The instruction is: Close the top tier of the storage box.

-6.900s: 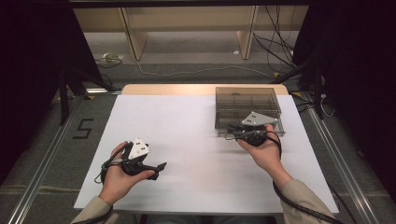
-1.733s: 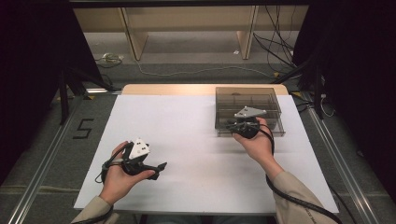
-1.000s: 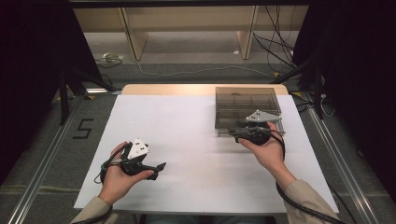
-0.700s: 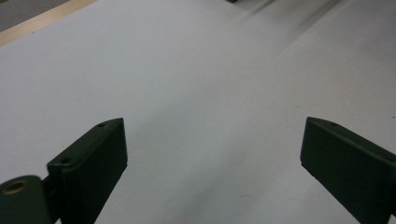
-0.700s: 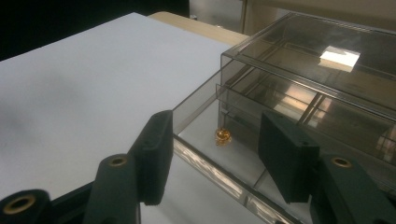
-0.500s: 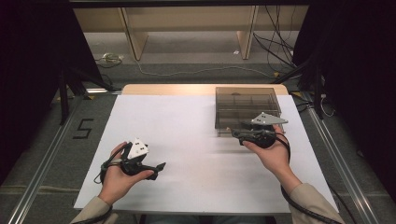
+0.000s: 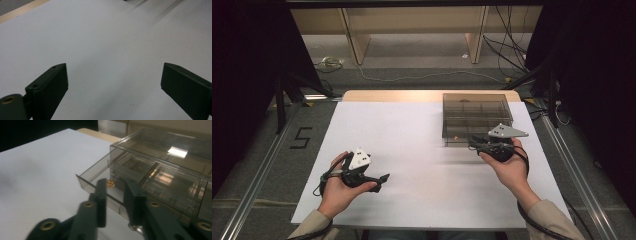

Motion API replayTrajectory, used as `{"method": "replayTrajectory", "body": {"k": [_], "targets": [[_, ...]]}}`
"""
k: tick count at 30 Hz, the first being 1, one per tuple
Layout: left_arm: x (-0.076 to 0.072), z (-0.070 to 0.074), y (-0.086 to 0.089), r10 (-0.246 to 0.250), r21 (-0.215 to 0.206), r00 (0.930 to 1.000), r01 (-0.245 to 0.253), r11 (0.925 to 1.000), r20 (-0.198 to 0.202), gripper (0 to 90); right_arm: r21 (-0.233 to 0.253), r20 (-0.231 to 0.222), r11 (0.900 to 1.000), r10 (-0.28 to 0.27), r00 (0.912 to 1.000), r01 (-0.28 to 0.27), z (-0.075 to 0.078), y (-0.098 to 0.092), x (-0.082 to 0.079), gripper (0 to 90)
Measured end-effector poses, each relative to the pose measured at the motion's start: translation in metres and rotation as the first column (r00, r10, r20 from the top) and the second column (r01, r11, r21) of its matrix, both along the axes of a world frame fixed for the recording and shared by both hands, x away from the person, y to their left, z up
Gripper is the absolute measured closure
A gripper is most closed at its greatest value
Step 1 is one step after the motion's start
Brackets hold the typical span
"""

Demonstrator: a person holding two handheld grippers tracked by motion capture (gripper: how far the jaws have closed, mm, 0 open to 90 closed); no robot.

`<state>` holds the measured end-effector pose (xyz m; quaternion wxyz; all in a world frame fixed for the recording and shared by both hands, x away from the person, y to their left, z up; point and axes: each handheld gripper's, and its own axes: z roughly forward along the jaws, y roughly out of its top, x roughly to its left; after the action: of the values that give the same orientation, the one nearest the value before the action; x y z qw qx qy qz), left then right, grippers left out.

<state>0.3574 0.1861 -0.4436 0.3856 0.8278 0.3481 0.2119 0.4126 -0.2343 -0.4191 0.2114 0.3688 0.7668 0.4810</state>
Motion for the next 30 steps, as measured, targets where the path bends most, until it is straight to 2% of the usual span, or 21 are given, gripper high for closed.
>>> {"method": "replayTrajectory", "body": {"k": [3, 6, 20, 30], "targets": [[0.002, 0.001, -0.003, -0.001, 0.0, 1.0, 0.001, 1.0, 0.005, 7.4, -0.011, 0.011, 1.0, -0.001, 0.9999, 0.001, 0.0, -0.004, -0.002, 90.0], [0.002, -0.001, -0.005, -0.003, 0.006, 1.0, 0.004, 1.0, -0.007, 7.4, -0.03, -0.002, 1.0, -0.001, 1.0, 0.001, -0.002, -0.009, -0.003, 90.0], [0.001, 0.001, -0.004, -0.005, -0.001, 1.0, 0.005, 1.0, 0.0, 7.4, -0.09, -0.016, 0.996, -0.031, 0.9994, 0.029, -0.008, -0.032, -0.008, 90.0], [-0.001, 0.002, -0.002, -0.01, 0.001, 0.9999, 0.01, 0.9999, 0.011, 7.4, -0.14, -0.027, 0.988, -0.062, 0.9977, 0.058, -0.013, -0.045, -0.01, 90.0]]}}
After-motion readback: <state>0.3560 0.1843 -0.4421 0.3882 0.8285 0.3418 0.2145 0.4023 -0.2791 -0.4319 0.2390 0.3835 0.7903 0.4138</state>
